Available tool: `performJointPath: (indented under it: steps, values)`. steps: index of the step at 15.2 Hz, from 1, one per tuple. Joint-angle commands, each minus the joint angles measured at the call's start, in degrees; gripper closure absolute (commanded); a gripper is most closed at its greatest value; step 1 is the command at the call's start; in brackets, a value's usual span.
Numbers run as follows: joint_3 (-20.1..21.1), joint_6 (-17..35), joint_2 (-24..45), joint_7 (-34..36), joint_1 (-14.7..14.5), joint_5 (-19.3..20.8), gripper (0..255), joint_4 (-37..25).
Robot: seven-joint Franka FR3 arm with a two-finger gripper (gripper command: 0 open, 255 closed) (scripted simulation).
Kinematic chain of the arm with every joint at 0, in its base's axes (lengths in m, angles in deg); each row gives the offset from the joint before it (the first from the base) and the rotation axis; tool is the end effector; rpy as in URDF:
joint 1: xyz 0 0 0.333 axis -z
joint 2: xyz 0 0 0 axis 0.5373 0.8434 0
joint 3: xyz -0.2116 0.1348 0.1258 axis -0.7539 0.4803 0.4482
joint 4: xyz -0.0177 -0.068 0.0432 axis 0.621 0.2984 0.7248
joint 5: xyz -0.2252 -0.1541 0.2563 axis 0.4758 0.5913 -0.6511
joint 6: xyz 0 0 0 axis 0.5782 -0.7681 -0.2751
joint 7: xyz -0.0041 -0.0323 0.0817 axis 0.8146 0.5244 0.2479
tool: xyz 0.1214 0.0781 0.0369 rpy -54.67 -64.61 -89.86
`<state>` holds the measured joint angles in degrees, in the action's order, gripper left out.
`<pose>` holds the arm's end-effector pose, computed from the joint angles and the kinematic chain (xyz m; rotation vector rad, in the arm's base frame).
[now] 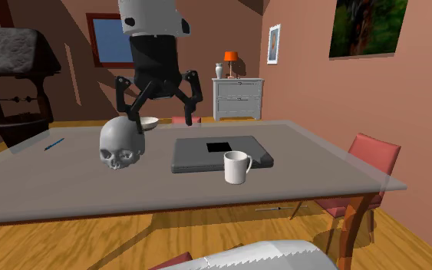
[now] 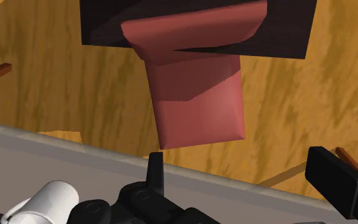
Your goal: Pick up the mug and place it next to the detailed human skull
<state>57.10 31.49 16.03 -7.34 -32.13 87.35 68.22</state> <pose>0.3007 0.0119 0.5208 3.0787 0.1144 -0.0103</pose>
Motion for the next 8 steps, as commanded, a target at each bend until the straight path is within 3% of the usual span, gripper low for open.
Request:
performJointPath:
  steps: [1,8]
  values:
    - [0.0,0.0,0.0,0.0,0.0,0.0,0,0.0]
    - [-4.7,10.97,10.76,-4.21,2.3,3.15,0,0.07]
